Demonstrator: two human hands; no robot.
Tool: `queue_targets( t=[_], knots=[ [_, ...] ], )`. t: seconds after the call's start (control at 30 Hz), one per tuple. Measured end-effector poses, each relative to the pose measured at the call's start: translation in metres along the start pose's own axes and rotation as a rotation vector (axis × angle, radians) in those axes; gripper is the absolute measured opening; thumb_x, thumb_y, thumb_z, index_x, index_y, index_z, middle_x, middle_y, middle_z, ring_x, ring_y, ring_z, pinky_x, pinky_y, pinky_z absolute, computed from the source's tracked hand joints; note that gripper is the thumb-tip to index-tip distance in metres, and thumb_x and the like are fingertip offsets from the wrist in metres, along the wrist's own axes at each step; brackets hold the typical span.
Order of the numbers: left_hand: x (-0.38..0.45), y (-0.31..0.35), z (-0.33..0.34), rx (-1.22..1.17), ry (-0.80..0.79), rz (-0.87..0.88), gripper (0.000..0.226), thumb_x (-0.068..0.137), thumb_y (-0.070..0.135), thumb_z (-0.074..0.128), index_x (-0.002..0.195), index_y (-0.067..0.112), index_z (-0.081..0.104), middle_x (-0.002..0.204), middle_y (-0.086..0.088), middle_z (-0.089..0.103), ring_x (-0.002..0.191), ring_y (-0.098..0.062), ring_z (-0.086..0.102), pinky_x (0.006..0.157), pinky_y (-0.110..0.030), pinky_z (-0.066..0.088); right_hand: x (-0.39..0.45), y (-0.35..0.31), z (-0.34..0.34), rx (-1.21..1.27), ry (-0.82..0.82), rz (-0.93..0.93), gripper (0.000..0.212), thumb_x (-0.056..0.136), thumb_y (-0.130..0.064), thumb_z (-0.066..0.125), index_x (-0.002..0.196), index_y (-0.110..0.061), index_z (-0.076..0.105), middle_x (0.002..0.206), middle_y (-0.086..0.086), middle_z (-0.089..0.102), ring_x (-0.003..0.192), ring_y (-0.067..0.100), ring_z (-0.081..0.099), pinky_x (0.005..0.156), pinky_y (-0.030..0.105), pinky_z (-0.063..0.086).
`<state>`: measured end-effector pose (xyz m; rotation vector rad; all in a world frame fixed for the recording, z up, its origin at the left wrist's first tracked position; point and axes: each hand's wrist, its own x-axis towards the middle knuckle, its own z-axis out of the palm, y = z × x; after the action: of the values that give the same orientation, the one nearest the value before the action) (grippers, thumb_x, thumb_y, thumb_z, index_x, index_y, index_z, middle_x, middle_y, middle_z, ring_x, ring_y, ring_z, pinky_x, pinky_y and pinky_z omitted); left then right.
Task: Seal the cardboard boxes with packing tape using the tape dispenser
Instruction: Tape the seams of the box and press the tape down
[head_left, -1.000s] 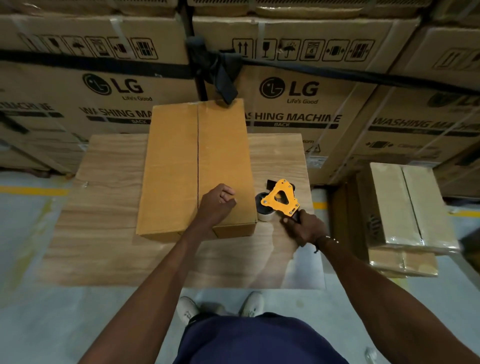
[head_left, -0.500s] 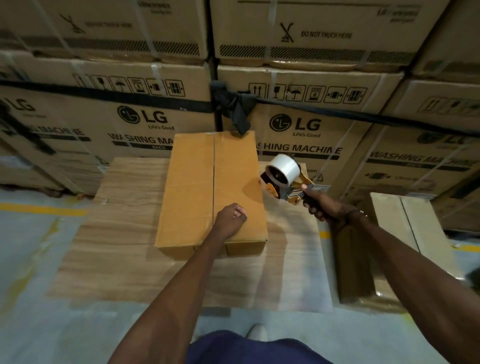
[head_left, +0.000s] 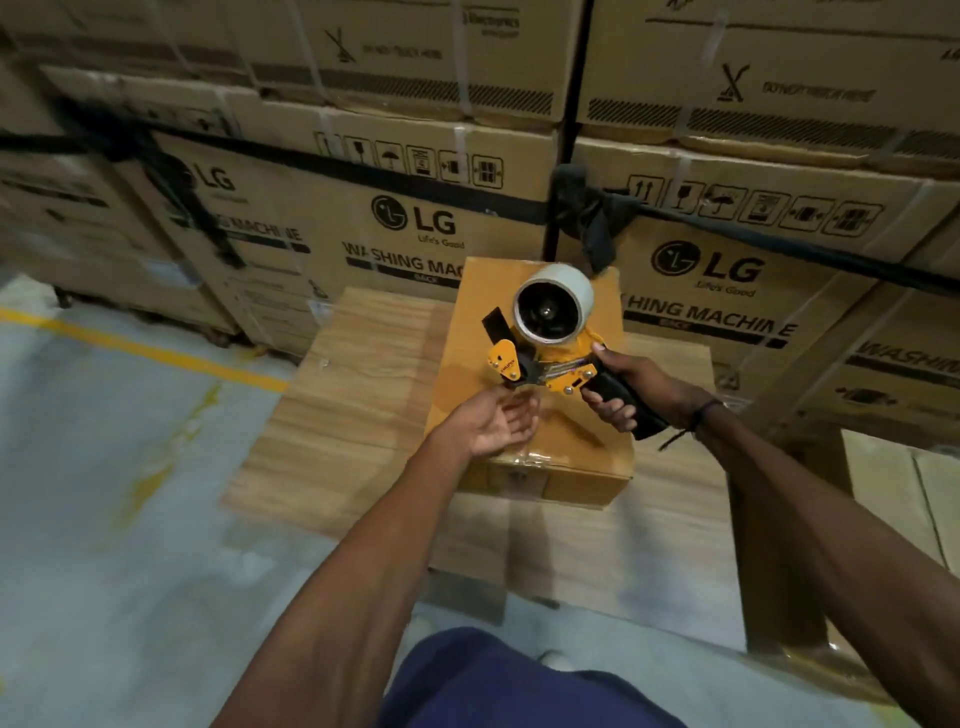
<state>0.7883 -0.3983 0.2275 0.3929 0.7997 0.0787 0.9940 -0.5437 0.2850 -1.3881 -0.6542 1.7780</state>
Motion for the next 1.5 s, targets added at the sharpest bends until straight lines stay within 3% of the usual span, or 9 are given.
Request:
queue_targets(
  t=[0.17,0.37,0.53,0.63,0.73,0.9,1.13,1.3,1.5],
  knots=[
    [-0.026,0.017,-0.059,0.001,0.149,0.069,0.009,0.102,-0.003,0.051,0.099,-0.001,0.059,0.069,-0.013,0.068,0.064,-0.017,0.064,0.053,-0.029,0.059,0.036,-0.001,0.042,-0.055,-0.092,0.058,0.067,0.099,-0.073,0.035,0.081,-0.011,0.052,0.071,0.003,0.025,0.046,0.009,0.029,0.04,0.021,0.031],
    [-0.04,0.026,-0.085,0.23,0.327,0.255,0.02,0.096,-0.014,0.053,0.088,0.001,0.061,0.077,-0.013,0.067,0.072,-0.017,0.059,0.05,-0.023,0.056,0.059,-0.002,0.069,-0.145,-0.161,0.055,0.066,0.098,-0.075,0.038,0.081,-0.013,0.051,0.067,0.002,0.027,0.048,0.01,0.026,0.043,0.023,0.028],
    [-0.035,0.033,-0.091,0.504,0.492,0.431,0.015,0.088,-0.017,0.065,0.101,-0.01,0.064,0.074,-0.014,0.062,0.045,-0.014,0.063,0.037,-0.022,0.046,0.06,0.002,0.072,-0.181,-0.152,0.105,0.065,0.09,-0.078,0.049,0.079,-0.014,0.05,0.066,0.001,0.029,0.047,0.009,0.027,0.043,0.022,0.028],
    [-0.032,0.033,-0.096,0.646,0.594,0.5,0.023,0.086,-0.013,0.067,0.084,0.008,0.06,0.073,-0.01,0.06,0.047,-0.013,0.06,0.038,-0.023,0.046,0.057,0.004,0.069,-0.207,-0.123,0.14,0.069,0.078,-0.083,0.059,0.077,-0.015,0.051,0.064,0.0,0.03,0.045,0.008,0.028,0.043,0.021,0.026],
    [-0.031,0.036,-0.121,0.826,0.772,0.599,0.036,0.074,0.006,0.087,0.074,0.019,0.054,0.076,-0.004,0.068,0.067,-0.017,0.064,0.056,-0.026,0.053,0.052,0.01,0.055,-0.244,-0.093,0.179,0.075,0.067,-0.087,0.068,0.077,-0.014,0.052,0.064,0.0,0.032,0.045,0.009,0.028,0.043,0.02,0.028],
    [-0.028,0.034,-0.148,0.819,0.719,0.52,0.051,0.062,0.021,0.099,0.082,0.017,0.053,0.08,-0.011,0.077,0.076,-0.028,0.076,0.075,-0.047,0.062,0.047,0.019,0.038,-0.266,-0.088,0.216,0.077,0.066,-0.087,0.069,0.079,-0.013,0.053,0.063,-0.001,0.036,0.046,0.008,0.03,0.042,0.018,0.03],
    [-0.042,0.025,-0.153,0.893,0.765,0.565,0.046,0.069,0.021,0.096,0.086,0.014,0.054,0.08,-0.006,0.072,0.072,-0.016,0.067,0.066,-0.027,0.053,0.061,0.028,0.047,-0.366,-0.156,0.186,0.076,0.072,-0.088,0.062,0.076,-0.013,0.05,0.061,-0.001,0.035,0.047,0.01,0.027,0.045,0.02,0.028],
    [-0.041,0.016,-0.162,0.895,0.775,0.582,0.044,0.071,0.024,0.095,0.088,0.011,0.056,0.075,-0.002,0.066,0.066,-0.011,0.059,0.061,-0.024,0.046,0.073,0.038,0.047,-0.394,-0.211,0.153,0.07,0.086,-0.082,0.054,0.074,-0.013,0.051,0.06,0.002,0.034,0.047,0.013,0.026,0.046,0.024,0.027],
    [-0.038,0.009,-0.17,0.74,0.737,0.467,0.047,0.075,0.03,0.093,0.1,0.006,0.061,0.087,-0.003,0.067,0.081,-0.017,0.064,0.062,-0.023,0.048,0.078,0.038,0.042,-0.397,-0.191,0.18,0.072,0.086,-0.082,0.053,0.078,-0.01,0.053,0.064,0.002,0.034,0.051,0.015,0.024,0.048,0.024,0.027]
  ],
)
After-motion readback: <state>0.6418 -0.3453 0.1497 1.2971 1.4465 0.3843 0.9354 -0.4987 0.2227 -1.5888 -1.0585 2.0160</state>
